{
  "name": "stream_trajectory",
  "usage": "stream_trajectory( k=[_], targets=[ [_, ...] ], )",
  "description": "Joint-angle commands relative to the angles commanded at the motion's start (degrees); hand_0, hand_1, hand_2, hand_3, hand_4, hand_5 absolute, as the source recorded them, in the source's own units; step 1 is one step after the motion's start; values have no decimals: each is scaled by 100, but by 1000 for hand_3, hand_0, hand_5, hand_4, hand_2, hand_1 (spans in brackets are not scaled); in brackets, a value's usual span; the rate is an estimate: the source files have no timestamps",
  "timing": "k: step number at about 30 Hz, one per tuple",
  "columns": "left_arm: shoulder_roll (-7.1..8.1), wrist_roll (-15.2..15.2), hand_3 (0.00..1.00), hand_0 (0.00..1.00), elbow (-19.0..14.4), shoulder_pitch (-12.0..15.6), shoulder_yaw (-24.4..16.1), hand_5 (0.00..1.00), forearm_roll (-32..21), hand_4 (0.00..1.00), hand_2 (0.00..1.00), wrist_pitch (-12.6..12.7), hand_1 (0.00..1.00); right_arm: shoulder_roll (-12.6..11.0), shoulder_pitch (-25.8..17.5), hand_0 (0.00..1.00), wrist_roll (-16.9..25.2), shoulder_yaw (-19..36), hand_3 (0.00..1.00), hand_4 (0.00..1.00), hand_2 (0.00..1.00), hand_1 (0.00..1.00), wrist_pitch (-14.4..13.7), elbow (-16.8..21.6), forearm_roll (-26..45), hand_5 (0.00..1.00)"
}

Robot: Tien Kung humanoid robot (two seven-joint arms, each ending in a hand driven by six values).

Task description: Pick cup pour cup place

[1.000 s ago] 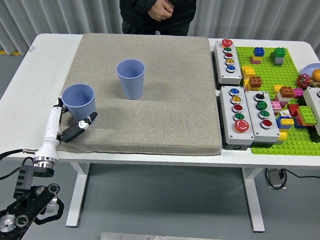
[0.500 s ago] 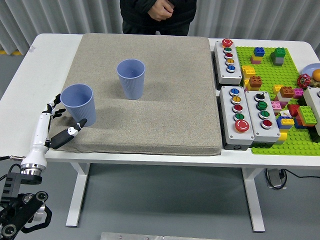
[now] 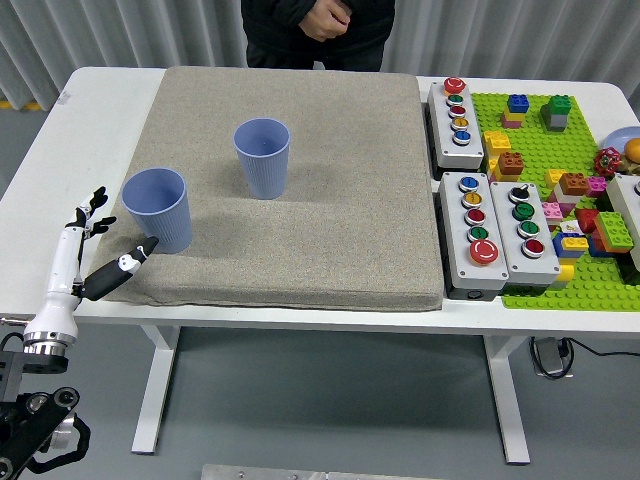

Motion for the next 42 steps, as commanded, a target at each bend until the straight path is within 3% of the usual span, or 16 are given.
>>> stream_trajectory(
  k=[7,17,21,22,26,27,28,31,33,37,42],
  targets=[
    [232,33,939,720,-681,209,-395,561,-175,970,955,24,770,-5,-9,686,-2,-6,592,2,587,637,-16,4,18,143],
    [427,165,934,721,-1426,154,-1004,575,-287,973,937,28,763,-43,-35,686,-3,-9,590,2,587,637,-43,3,54,148],
    [596,365,934,721,-1606,-178,-1095,575,-647,973,937,138,763,-57,-23,686,24,-105,590,2,587,637,-83,1,179,148],
    [627,393,871,706,-1611,-295,-1098,559,-766,949,851,154,732,-60,-26,686,29,-126,588,2,585,637,-91,1,209,146],
    [686,377,871,706,-1459,-782,-1174,559,-1475,949,851,72,732,-73,-41,686,36,-188,588,2,585,637,-108,1,236,146],
    [685,343,871,706,-1386,-935,-1210,559,-1698,949,851,0,732,-77,-49,686,43,-206,588,2,585,637,-110,-1,246,146],
    [678,272,758,679,-1257,-1112,-1251,998,-1956,794,760,-120,691,-83,-66,686,58,-221,588,2,585,637,-109,-5,261,145],
    [630,212,758,679,-870,-1534,-1320,998,-2650,794,760,-575,691,-85,-93,686,73,-171,588,2,585,637,-122,2,224,145],
    [647,377,758,679,-593,-1796,-1368,998,-3115,794,760,-881,691,-89,-105,686,92,-188,588,2,585,637,-135,0,229,145],
    [846,664,768,696,183,-2437,-1486,998,-4072,769,761,-1817,694,-113,-103,686,88,-244,588,2,587,637,-139,4,184,135],
    [1051,847,784,712,1103,-2931,-1487,998,-5301,779,776,-2825,711,-150,-85,686,127,-328,587,2,588,637,-169,2,278,129]
  ],
)
